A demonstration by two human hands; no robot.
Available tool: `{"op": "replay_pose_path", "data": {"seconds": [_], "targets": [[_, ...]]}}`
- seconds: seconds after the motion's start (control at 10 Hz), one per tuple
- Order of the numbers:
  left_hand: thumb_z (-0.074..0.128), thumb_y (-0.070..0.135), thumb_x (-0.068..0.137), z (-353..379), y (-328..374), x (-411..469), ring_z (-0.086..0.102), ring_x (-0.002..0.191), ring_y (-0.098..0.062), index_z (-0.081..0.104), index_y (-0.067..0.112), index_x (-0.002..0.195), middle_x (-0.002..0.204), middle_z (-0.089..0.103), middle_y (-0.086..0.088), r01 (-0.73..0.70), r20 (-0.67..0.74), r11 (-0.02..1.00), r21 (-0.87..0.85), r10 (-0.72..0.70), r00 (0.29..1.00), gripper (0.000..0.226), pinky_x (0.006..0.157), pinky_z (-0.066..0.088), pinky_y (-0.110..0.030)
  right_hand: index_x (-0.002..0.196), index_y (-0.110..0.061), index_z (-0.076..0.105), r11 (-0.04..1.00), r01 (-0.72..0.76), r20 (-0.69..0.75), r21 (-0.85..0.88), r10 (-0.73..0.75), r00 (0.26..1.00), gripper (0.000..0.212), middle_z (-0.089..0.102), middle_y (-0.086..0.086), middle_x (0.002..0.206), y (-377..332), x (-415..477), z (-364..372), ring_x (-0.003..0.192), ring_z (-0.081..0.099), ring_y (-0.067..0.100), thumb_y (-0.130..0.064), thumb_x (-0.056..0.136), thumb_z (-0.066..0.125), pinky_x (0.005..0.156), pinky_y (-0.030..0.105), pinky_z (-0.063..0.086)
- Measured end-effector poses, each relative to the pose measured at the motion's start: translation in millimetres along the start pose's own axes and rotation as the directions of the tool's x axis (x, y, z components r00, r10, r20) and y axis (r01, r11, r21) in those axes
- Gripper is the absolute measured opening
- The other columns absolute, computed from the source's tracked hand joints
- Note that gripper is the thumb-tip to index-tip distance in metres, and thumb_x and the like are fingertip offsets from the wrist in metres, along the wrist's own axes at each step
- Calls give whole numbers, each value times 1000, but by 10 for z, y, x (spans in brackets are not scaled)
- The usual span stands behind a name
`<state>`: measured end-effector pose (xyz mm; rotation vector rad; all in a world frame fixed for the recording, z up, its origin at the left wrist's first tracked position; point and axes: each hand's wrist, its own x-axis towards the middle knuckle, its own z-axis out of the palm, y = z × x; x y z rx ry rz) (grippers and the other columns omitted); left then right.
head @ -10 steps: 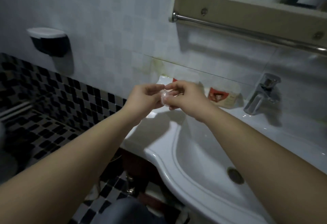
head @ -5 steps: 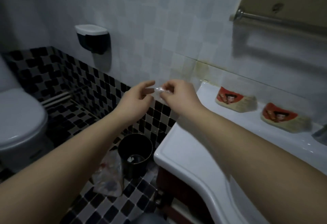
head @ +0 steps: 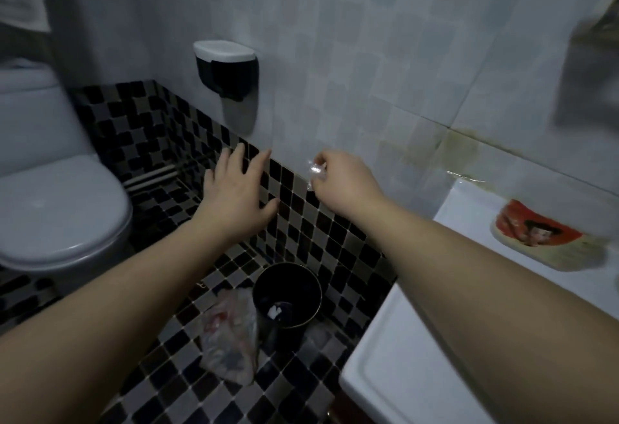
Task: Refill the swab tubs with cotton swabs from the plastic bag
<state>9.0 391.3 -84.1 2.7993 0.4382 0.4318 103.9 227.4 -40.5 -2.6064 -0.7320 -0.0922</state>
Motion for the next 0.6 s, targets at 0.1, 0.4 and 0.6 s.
{"op": "replay_pose_path", "data": {"seconds": [0.1,0.4,0.6], "targets": [[63,53,91,43,-91,67,-5,156,-36,6,32,160,169,0,-14,40,-11,999,17,-40,999,92,123,9,-62,139,-17,56,999,-15,62,-46,18,998,41,64,9,129,9,169,102,113,61,29,-23,98,55,84,33,48],[61,53,92,36,-178,115,-11,155,-35,0,35,160,169,-8,-12,86,-14,996,20,-86,996,93,123,3,-62,155,-17,37,1000,-25,32,13,25,999,59,42,12,154,152,209,137,142,38,33,-33,100,49,113,43,38],[59,55,93,23,16,21,-13,155,-35,-1,32,161,169,-10,-13,31,-27,999,31,-30,999,93,123,2,-63,157,-20,31,999,11,-21,-44,-12,1000,59,23,13,165,163,-37,-89,150,22,35,-33,102,48,119,47,29]]}}
